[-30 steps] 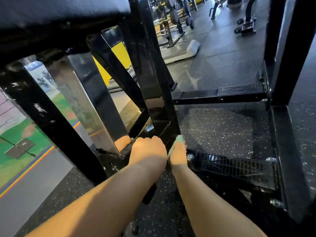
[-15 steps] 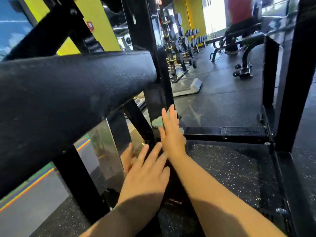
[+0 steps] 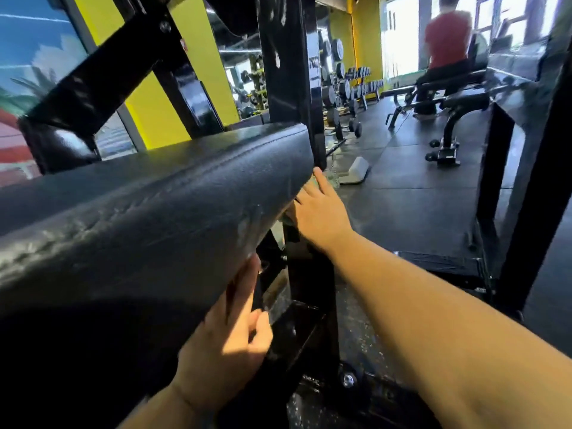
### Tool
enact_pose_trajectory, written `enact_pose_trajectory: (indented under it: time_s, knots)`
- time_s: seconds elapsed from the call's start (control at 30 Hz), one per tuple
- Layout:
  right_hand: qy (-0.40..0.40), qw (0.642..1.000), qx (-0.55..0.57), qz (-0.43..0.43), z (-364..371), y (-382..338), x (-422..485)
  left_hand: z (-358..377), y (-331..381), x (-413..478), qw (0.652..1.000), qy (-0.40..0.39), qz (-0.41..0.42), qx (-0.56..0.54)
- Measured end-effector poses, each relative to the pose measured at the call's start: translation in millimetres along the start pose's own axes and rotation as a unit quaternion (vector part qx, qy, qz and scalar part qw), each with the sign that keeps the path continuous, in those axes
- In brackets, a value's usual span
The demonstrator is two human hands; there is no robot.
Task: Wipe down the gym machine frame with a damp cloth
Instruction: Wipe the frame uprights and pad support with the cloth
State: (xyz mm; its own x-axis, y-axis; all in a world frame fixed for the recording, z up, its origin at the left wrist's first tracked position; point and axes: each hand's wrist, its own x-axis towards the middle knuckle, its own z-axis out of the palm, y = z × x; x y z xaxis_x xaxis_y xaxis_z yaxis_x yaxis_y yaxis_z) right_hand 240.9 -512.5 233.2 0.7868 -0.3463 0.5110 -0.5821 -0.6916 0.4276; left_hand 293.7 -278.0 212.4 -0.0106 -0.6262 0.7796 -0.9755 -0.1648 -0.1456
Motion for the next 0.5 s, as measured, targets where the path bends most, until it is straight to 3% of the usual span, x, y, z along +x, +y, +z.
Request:
enact_pose_trajectory:
  time_s: [0.07, 0.1, 0.2, 0.27, 0.33, 0.4, 0.5]
  knots:
    - [-0.017, 1.0, -0.012, 0.021, 5, -11, -8, 7, -5, -3, 0.999, 0.033, 0.025, 0.009]
    - [-0.037, 0.999, -0.016, -0.035, 17, -24, -22, 9, -7, -5, 0.998, 0.046, 0.034, 0.008]
    - [-0.21, 0.956, 0.017, -0.203, 43, -57, -69, 10, -11, -8, 0.998, 0.055, 0.041, 0.012]
    - [-0.187, 0.962, 0.036, -0.195, 43, -54, -69, 6, -12, -9, 0.998, 0.041, 0.046, 0.0]
    - [-0.09, 0.989, 0.052, -0.104, 41, -42, -51, 2, -17, -12, 0.999, 0.014, 0.028, -0.022]
    - [-0.039, 0.996, 0.08, -0.032, 34, -33, -35, -6, -20, -18, 0.998, -0.024, -0.06, -0.016]
    - [-0.098, 0.978, 0.182, -0.028, 41, -60, -45, -21, -10, -22, 0.949, -0.109, -0.279, -0.097]
